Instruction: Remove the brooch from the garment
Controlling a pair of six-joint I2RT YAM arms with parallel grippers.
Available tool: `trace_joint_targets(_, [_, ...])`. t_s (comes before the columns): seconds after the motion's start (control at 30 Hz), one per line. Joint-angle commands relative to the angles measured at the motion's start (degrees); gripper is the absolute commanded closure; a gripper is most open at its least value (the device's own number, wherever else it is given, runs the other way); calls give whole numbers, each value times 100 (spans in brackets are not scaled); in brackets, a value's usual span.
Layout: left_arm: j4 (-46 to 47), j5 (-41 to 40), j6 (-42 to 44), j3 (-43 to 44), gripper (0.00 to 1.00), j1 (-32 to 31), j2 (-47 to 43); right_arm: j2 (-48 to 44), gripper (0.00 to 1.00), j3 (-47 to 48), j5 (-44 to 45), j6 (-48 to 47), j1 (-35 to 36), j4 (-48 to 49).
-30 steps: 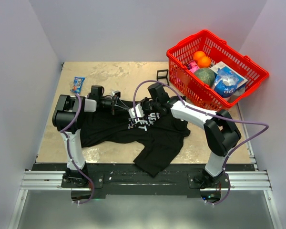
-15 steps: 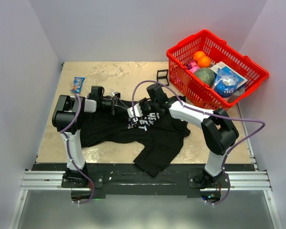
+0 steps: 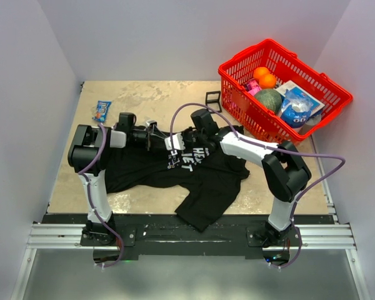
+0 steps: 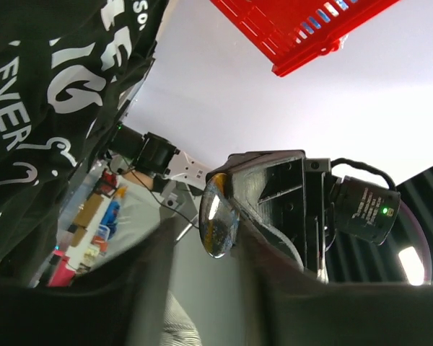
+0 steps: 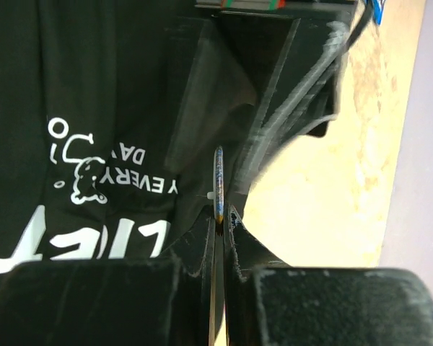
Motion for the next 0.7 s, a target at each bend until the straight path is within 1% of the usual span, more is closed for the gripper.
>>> trace_joint_targets(0.0, [824,-94,94,-136,43,160,-392,-16,100,392,91,800,-112,-22])
trace_joint_targets(0.03, [1061,-147,77,-162,36,195,-462,-7,100,480,56,993,-164,-128])
trace_joint_targets(0.07, [1377,-226,129,-162,23,213,-489,10,100,698,12,1352,-269,-259])
trace_joint_targets(0.13, [1538,-270,322,-40,20,231,-516,89,100,972,-119,1801,-419,-690])
trace_joint_targets(0.17, [1521,-279,584,161,20,231,-516,124,100,1243,-111,2430,-602,-778])
trace_joint_targets(0.23, [1355,-323,910,425,20,231,-551,264,100,1543,-276,3162,-849,-1007])
trace_joint_targets(0.27, [840,-358,1521,774,20,231,-560,326,100,1875,-461,3757,-1120,-1138])
trace_joint_targets(0.33, [-275,-551,2628,1311,20,205,-577,493,100,2202,-725,4183,-1350,-1525])
trace_joint_targets(0.37, [-1848,-700,4131,1993,20,196,-577,520,100,2447,-866,4481,-1516,-1639])
trace_joint_targets(0.43, [-3271,-1454,5729,2726,21,12,-595,529,100,2581,-972,4808,-1667,-1676])
trace_joint_targets(0.47, [-4070,-1761,6999,3251,21,-93,-647,546,99,2695,-1155,5096,-1781,-1667])
trace_joint_targets(0.5, [-4061,-2173,7359,3300,22,-268,-769,555,99,2765,-1261,5239,-1817,-1676])
trace_joint_targets(0.53, [-3826,-2299,7546,3205,22,-314,-1197,564,99,2836,-1367,5371,-1834,-1667])
trace_joint_targets(0.57, [-2805,-2405,7548,2664,22,-331,-1471,555,99,2897,-1472,5624,-1887,-1623])
trace_joint_targets(0.6, [-2099,-2397,7452,2285,23,-332,-1744,555,99,2915,-1839,5749,-1887,-1501])
trace_joint_targets(0.63, [-1518,-2380,7486,1681,23,-332,-2199,590,99,2950,-2051,5872,-1896,-1465])
trace_joint_targets(0.67, [-711,-2310,7651,1474,23,-332,-2351,669,99,3116,-2262,6099,-1913,-1491])
